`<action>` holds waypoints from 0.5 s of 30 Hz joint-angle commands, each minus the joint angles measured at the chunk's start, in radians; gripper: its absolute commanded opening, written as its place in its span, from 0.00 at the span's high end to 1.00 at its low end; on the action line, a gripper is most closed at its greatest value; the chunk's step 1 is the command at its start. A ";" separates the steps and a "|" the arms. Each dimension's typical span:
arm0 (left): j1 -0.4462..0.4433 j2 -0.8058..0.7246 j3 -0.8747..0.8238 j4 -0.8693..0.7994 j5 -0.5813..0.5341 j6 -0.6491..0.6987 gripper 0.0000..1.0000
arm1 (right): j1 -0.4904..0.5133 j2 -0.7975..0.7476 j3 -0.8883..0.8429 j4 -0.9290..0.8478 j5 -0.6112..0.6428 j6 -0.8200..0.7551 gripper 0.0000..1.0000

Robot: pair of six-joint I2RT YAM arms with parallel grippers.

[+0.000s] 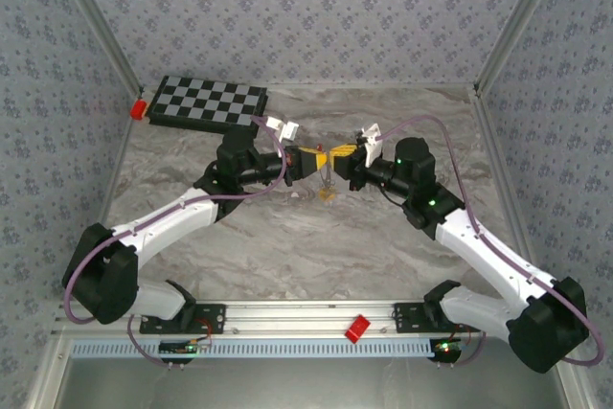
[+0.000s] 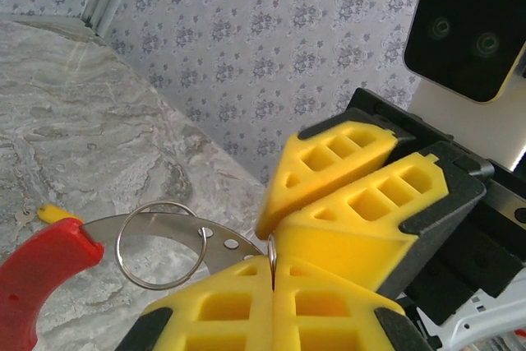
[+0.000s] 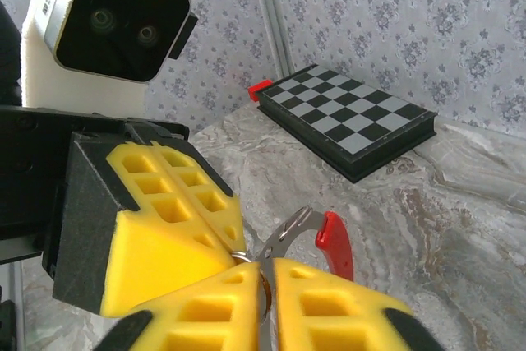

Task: Put the keys on the keyring

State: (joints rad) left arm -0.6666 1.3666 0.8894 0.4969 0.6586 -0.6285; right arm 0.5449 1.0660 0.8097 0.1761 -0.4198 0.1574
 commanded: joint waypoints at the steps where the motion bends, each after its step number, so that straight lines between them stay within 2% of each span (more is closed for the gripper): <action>1: -0.012 -0.035 0.046 0.044 0.027 0.015 1.00 | -0.003 0.009 0.020 0.035 -0.056 0.025 0.86; 13: -0.014 -0.039 0.042 0.050 0.026 0.020 1.00 | -0.018 0.041 0.021 0.041 -0.145 0.066 0.89; 14: -0.014 -0.038 0.042 0.050 0.026 0.020 1.00 | -0.022 0.044 0.016 0.049 -0.158 0.077 0.90; 15: -0.014 -0.038 0.042 0.051 0.026 0.020 1.00 | -0.026 0.046 0.013 0.059 -0.172 0.084 0.97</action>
State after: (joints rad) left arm -0.6678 1.3666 0.8894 0.4885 0.6559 -0.6285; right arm 0.5167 1.0962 0.8104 0.2070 -0.5137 0.1978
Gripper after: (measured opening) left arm 0.045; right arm 0.062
